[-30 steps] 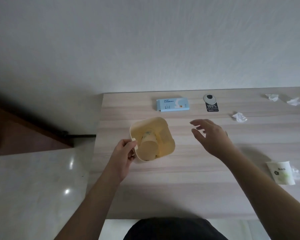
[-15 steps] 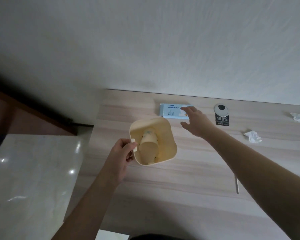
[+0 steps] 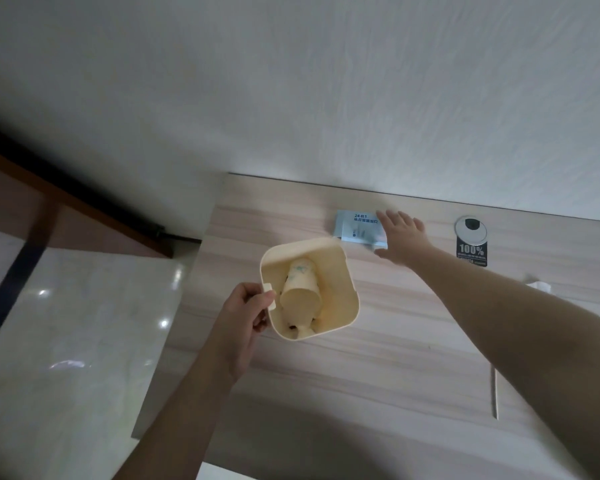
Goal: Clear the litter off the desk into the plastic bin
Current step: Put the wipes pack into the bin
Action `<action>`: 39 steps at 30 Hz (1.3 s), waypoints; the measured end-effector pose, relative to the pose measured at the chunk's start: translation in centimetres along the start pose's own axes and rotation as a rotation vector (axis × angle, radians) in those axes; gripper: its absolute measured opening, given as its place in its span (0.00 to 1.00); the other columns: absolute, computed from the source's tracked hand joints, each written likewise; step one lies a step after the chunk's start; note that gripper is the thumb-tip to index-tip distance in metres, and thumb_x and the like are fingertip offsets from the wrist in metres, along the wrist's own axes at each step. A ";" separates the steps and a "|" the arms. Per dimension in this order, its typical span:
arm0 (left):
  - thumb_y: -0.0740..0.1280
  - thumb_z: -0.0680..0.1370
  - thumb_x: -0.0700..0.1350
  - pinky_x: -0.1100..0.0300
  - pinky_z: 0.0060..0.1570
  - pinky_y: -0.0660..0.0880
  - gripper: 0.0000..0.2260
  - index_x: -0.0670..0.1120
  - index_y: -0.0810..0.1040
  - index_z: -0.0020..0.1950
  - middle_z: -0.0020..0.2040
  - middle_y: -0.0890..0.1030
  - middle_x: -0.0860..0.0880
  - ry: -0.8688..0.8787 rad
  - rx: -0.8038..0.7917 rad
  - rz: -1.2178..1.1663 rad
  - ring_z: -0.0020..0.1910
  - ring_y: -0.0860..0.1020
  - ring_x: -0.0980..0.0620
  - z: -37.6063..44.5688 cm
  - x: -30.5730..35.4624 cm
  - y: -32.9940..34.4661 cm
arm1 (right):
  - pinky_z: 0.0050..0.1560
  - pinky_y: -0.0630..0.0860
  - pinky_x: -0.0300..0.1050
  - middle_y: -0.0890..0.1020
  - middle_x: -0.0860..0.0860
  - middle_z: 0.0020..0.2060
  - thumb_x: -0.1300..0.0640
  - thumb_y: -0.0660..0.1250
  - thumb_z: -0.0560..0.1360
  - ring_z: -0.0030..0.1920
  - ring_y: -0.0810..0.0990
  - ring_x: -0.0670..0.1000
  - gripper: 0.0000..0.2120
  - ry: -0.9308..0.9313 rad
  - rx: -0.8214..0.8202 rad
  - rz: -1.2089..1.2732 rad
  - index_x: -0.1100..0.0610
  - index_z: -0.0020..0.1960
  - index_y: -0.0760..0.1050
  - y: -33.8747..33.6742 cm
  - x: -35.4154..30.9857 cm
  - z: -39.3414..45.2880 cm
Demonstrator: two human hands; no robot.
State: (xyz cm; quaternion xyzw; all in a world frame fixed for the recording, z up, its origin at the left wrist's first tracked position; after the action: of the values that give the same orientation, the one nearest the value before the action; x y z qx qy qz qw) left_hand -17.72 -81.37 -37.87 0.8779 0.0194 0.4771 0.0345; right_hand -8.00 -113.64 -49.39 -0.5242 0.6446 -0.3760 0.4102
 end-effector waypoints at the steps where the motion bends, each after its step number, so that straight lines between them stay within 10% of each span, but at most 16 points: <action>1: 0.64 0.77 0.38 0.55 0.35 0.62 0.03 0.41 0.71 0.45 0.26 0.69 0.53 -0.005 0.010 -0.002 0.30 0.65 0.53 0.0 -0.1 0.1 | 0.73 0.54 0.56 0.60 0.55 0.75 0.43 0.67 0.74 0.73 0.59 0.59 0.41 -0.011 0.029 -0.011 0.52 0.78 0.49 0.2 0.2 -0.2; 16: 0.65 0.76 0.38 0.57 0.33 0.63 0.03 0.41 0.72 0.46 0.27 0.71 0.54 -0.003 -0.011 0.114 0.30 0.65 0.54 -1.4 -1.0 0.8 | 0.57 0.72 0.56 0.69 0.57 0.63 0.48 0.71 0.69 0.58 0.70 0.60 0.40 0.037 0.257 0.439 0.51 0.75 0.56 -1.7 -0.1 -7.8; 23: 0.68 0.69 0.45 0.56 0.36 0.65 0.10 0.42 0.72 0.45 0.26 0.71 0.55 -0.005 -0.039 0.078 0.27 0.68 0.58 -2.6 -0.7 0.6 | 0.38 0.71 0.31 0.68 0.45 0.57 0.40 0.69 0.69 0.52 0.73 0.48 0.37 0.030 0.389 0.833 0.45 0.74 0.58 -5.4 -1.8 -15.4; 30: 0.65 0.77 0.39 0.56 0.36 0.65 0.02 0.42 0.72 0.46 0.28 0.71 0.55 0.021 -0.029 0.101 0.30 0.67 0.55 -4.0 -1.3 0.5 | 0.41 0.76 0.29 0.73 0.40 0.59 0.36 0.65 0.68 0.55 0.77 0.41 0.33 -0.157 0.288 1.093 0.37 0.72 0.60 -8.0 -6.2 -23.2; 39: 0.66 0.77 0.40 0.52 0.40 0.66 0.06 0.38 0.73 0.51 0.37 0.71 0.45 0.015 -0.062 0.117 0.36 0.67 0.49 -6.3 -1.6 -1.7 | 0.41 0.72 0.36 0.74 0.45 0.56 0.36 0.61 0.72 0.47 0.75 0.44 0.28 -0.052 0.098 0.577 0.43 0.69 0.65 -8.6 -11.8 -28.8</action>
State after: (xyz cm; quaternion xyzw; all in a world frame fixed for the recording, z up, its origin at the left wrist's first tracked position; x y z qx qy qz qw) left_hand -23.87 -79.54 -35.92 0.8726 -0.0462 0.4852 0.0336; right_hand -30.09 -101.88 -29.01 -0.3084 0.7374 -0.2609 0.5414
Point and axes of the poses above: each hand's wrist, its own z-axis towards the middle knuckle, its own y-axis out of the palm, x = y × z, the point moved 2 cm from there along z, towards the middle knuckle
